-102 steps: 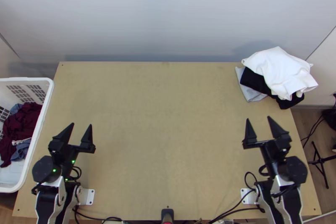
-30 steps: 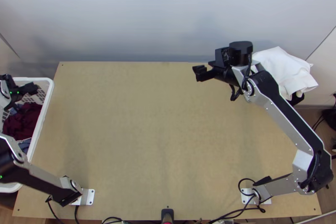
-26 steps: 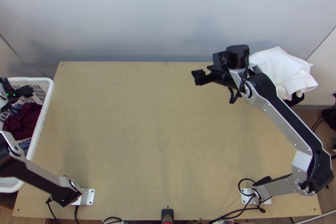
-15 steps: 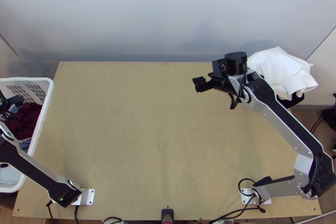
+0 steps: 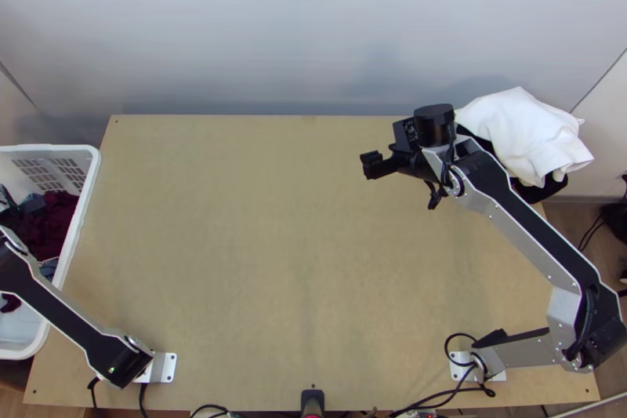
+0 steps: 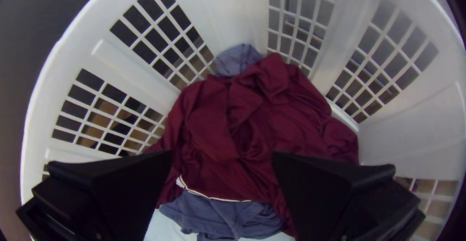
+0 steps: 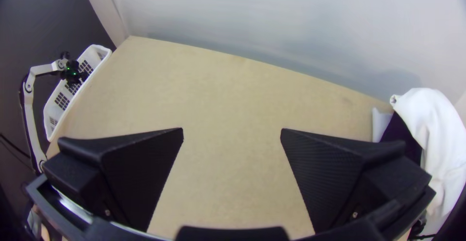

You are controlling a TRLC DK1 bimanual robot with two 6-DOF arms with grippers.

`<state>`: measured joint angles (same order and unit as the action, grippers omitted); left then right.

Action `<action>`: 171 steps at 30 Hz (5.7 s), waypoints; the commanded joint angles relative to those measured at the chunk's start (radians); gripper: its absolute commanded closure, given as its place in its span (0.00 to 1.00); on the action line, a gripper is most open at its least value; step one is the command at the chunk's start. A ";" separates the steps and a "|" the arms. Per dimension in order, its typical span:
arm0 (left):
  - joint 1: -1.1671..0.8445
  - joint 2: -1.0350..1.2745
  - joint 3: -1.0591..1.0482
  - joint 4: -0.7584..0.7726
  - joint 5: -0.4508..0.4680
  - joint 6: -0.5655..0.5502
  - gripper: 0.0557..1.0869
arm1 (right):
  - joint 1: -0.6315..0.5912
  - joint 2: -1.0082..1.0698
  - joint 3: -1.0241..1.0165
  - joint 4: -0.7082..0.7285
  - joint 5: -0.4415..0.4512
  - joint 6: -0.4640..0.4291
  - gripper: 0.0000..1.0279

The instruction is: Fold the t-shirt

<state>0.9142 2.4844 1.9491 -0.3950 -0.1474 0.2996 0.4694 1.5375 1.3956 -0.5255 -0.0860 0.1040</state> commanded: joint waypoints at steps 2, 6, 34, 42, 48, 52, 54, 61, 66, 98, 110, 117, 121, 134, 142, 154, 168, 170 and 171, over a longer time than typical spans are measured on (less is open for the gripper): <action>0.005 0.159 0.152 -0.002 -0.031 0.010 0.05 | 0.000 0.003 -0.010 -0.007 0.020 -0.007 0.09; -0.001 0.226 0.254 -0.011 -0.040 0.018 0.05 | 0.000 0.003 -0.021 -0.011 0.023 -0.007 0.09; -0.023 0.370 0.335 -0.004 -0.092 0.136 0.93 | -0.015 0.018 -0.043 -0.050 0.057 -0.033 0.09; -0.003 0.314 0.333 -0.011 -0.104 0.136 0.93 | -0.034 0.035 -0.041 -0.047 0.057 -0.032 0.09; -0.009 0.180 0.332 -0.090 -0.126 0.118 0.93 | -0.031 0.039 -0.055 -0.047 0.057 -0.030 0.09; -0.023 0.053 0.310 -0.191 -0.124 0.072 0.93 | -0.029 0.039 -0.064 -0.047 0.057 -0.030 0.09; -0.029 -0.016 0.289 -0.217 -0.109 0.069 0.93 | -0.026 0.039 -0.064 -0.047 0.055 -0.029 0.09; -0.052 -0.223 0.286 -0.337 0.019 0.042 0.94 | -0.021 0.032 -0.063 -0.047 0.055 -0.026 0.09; -0.084 -0.335 0.287 -0.378 0.022 0.044 0.94 | -0.018 0.018 -0.069 -0.044 0.055 -0.026 0.09; -0.808 -0.828 0.309 -0.528 -0.254 -0.020 0.95 | -0.074 -0.155 -0.333 0.117 0.055 0.030 0.09; -1.368 -0.832 0.295 -0.642 -0.420 -0.083 0.95 | -0.224 -0.189 -0.397 0.214 0.055 0.088 0.09; -1.641 -0.791 0.295 -0.640 -0.429 -0.149 0.95 | -0.308 -0.189 -0.483 0.309 0.057 0.151 0.09; -1.770 -0.751 0.312 -0.630 -0.432 -0.189 0.95 | -0.356 -0.189 -0.506 0.337 0.055 0.177 0.09; -2.125 -0.619 0.353 -0.438 -0.423 -0.261 0.95 | -0.433 -0.157 -0.572 0.432 0.058 0.209 0.09; -2.221 -0.599 0.389 -0.196 -0.342 -0.290 0.95 | -0.437 -0.139 -0.599 0.452 0.072 0.211 0.09; -2.217 -0.608 0.355 -0.281 -0.202 -0.381 0.04 | -0.437 -0.097 -0.610 0.481 0.072 0.209 0.09; -1.870 -1.119 -0.219 -0.555 -0.250 -0.283 0.05 | -0.407 -0.079 -0.566 0.481 0.071 0.207 0.09; -1.795 -1.207 -0.345 -0.533 -0.250 -0.281 0.05 | -0.347 -0.089 -0.546 0.479 0.069 0.192 0.09; -1.755 -1.245 -0.401 -0.530 -0.250 -0.281 0.05 | -0.313 -0.100 -0.538 0.475 0.069 0.178 0.08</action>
<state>-1.0595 1.4994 1.9011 -0.9352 -0.3893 0.0059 0.0505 1.4540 0.8169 -0.0452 -0.0143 0.3092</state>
